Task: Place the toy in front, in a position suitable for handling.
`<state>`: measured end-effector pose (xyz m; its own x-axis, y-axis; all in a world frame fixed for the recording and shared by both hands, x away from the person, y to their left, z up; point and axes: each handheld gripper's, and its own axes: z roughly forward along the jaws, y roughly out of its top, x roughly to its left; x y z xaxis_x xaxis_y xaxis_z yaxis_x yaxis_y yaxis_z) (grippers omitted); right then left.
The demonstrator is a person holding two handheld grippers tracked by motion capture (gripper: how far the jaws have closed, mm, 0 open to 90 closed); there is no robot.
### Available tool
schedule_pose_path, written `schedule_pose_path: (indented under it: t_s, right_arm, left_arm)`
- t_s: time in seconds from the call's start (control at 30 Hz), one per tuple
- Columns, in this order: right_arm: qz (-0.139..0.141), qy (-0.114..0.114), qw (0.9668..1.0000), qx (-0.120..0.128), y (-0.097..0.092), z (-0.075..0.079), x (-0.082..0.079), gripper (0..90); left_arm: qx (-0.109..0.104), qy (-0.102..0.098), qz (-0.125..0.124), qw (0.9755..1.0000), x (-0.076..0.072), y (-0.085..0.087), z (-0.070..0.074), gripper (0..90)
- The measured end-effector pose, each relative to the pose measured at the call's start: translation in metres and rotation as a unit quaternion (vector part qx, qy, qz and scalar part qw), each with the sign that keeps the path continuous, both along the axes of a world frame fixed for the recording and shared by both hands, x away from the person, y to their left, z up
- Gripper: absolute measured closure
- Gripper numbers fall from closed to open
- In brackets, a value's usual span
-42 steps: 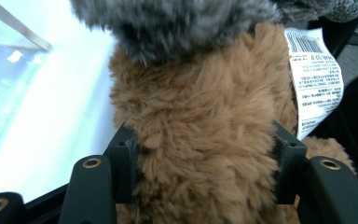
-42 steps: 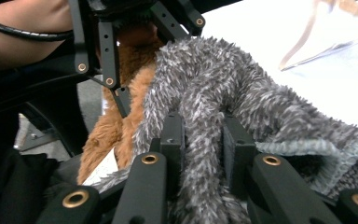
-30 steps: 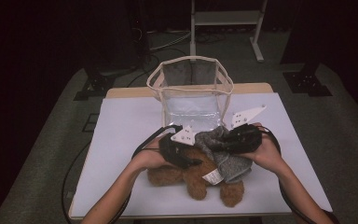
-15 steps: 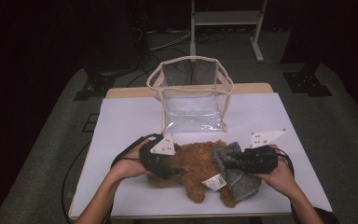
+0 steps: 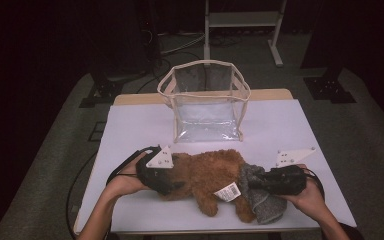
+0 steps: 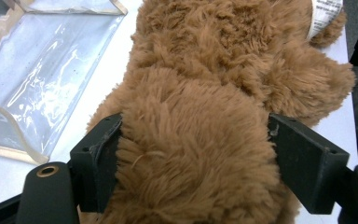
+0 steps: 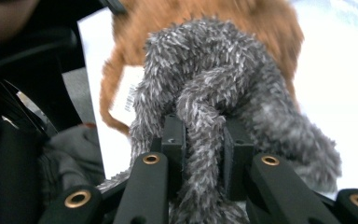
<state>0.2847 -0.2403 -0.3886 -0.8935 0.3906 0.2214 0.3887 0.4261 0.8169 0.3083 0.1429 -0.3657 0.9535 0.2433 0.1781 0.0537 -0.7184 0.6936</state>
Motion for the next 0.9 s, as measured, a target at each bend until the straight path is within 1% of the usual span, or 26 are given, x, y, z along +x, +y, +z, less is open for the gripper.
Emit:
schedule_pose_path:
  t_s: [0.07,0.17,0.23,0.27,0.3,0.33,0.37,0.4,0.43,0.47,0.53,0.57,0.6,0.63,0.67,0.73,0.83,0.9]
  right_arm:
    - [0.009,-0.008,0.9999,0.002,0.007,0.005,0.001,74.0]
    - [0.016,-0.011,0.9998,-0.006,0.015,0.003,0.002,74.1]
    - [0.014,-0.002,0.9999,-0.008,0.014,-0.004,0.003,74.3]
    - [0.01,0.002,0.9999,-0.014,0.011,-0.007,0.003,74.4]
    - [0.003,0.004,0.9998,-0.021,0.009,-0.01,0.004,74.5]
    - [-0.008,0.009,0.9996,-0.024,0.003,-0.014,0.006,74.6]
    - [-0.014,0.016,0.9996,-0.019,-0.003,-0.015,0.007,74.7]
    - [-0.02,0.018,0.9995,-0.017,-0.007,-0.015,0.007,74.8]
    - [-0.022,0.017,0.9996,-0.009,-0.011,-0.013,0.006,74.9]
    - [-0.023,0.015,0.9996,0.003,-0.013,-0.01,0.005,74.9]
    - [-0.022,0.0,0.9996,0.017,-0.014,0.001,0.004,74.9]
    - [-0.018,-0.006,0.9995,0.024,-0.013,0.007,0.004,74.9]
    - [-0.014,-0.015,0.9994,0.029,-0.01,0.013,0.004,74.9]
    - [-0.01,-0.025,0.9992,0.028,-0.005,0.02,0.005,74.9]
    - [-0.003,-0.035,0.999,0.028,0.001,0.026,0.006,74.9]
    - [0.012,-0.05,0.9984,0.025,0.017,0.036,0.01,74.8]
    - [0.037,-0.072,0.9967,0.002,0.046,0.046,0.015,74.8]
    - [0.053,-0.079,0.9954,-0.011,0.065,0.049,0.018,74.8]
  left_arm:
    - [0.002,-0.001,0.002,1.0,0.001,0.0,0.0,22.0]
    - [0.004,-0.003,0.003,1.0,0.001,0.002,0.001,21.9]
    - [-0.001,-0.004,0.001,1.0,0.001,0.006,0.003,22.0]
    - [-0.002,-0.007,0.0,1.0,0.0,0.008,0.004,22.0]
    - [-0.007,-0.007,0.003,0.9999,0.0,0.011,0.005,22.0]
    - [-0.005,-0.009,0.006,0.9999,0.0,0.013,0.006,21.6]
    - [-0.002,-0.01,0.01,0.9999,0.0,0.016,0.006,21.0]
    - [-0.001,-0.01,0.013,0.9999,0.0,0.02,0.006,20.7]
    - [-0.004,-0.005,0.019,0.9998,0.0,0.023,0.004,20.2]
    - [-0.003,0.001,0.019,0.9998,0.001,0.025,0.003,20.2]
    - [-0.007,0.013,0.016,0.9998,0.002,0.026,-0.003,20.3]
    - [-0.012,0.017,0.011,0.9997,0.002,0.025,-0.006,20.4]
    - [-0.015,0.021,0.007,0.9996,0.002,0.024,-0.008,20.5]
    - [-0.019,0.024,0.004,0.9995,0.002,0.022,-0.01,21.2]
    - [-0.026,0.027,0.002,0.9993,0.002,0.02,-0.011,22.2]
    - [-0.032,0.026,-0.006,0.9991,0.001,0.016,-0.011,23.0]
    - [-0.034,0.025,-0.011,0.9991,0.001,0.007,-0.01,23.1]
    - [-0.037,0.025,-0.016,0.9989,0.001,0.001,-0.01,23.4]
